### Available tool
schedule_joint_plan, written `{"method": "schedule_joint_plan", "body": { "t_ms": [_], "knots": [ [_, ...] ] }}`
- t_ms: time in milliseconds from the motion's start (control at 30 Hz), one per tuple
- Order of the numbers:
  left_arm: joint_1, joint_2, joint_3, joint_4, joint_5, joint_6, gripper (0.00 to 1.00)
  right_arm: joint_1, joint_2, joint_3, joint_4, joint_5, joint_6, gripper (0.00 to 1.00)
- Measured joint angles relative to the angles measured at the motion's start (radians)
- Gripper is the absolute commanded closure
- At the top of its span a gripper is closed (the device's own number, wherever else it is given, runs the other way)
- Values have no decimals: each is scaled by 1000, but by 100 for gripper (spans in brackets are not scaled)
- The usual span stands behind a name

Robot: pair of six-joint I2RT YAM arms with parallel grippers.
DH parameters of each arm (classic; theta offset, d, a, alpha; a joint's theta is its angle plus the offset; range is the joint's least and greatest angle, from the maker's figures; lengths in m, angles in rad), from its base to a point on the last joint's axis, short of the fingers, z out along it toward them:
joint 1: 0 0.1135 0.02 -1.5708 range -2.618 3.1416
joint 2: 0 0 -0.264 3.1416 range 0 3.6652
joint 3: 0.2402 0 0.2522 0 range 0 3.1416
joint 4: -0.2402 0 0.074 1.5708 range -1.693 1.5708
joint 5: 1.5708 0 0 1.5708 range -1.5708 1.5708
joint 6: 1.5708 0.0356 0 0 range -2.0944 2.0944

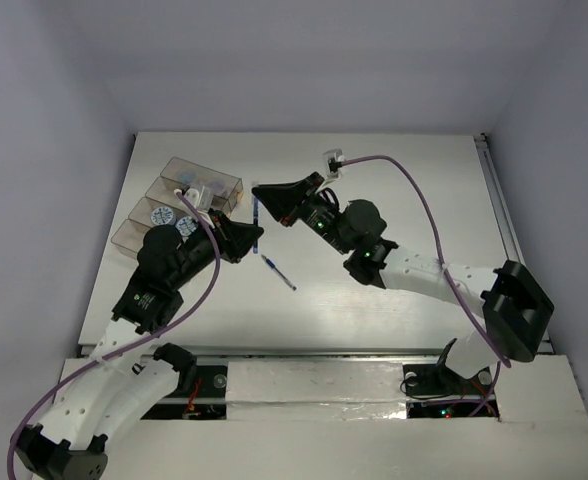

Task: Sort the stationery into containers
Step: Close the pen cap on the pen.

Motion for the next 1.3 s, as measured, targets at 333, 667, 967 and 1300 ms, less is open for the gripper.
{"method": "schedule_joint_plan", "body": {
  "t_ms": [333, 667, 967, 1300],
  "knots": [
    [-5, 0, 0, -13, 11, 2, 100, 2, -35, -31, -22, -8, -27, 100],
    [-7, 4, 0, -27, 13, 8, 100, 2, -42, -49, -19, -8, -5, 100],
    [-7, 4, 7, -41, 11, 24, 100, 2, -42, -50, -26, -15, 12, 100],
    [-7, 4, 16, -58, -7, 28, 100, 2, -42, 52, -218, -36, -15, 100]
  ]
}}
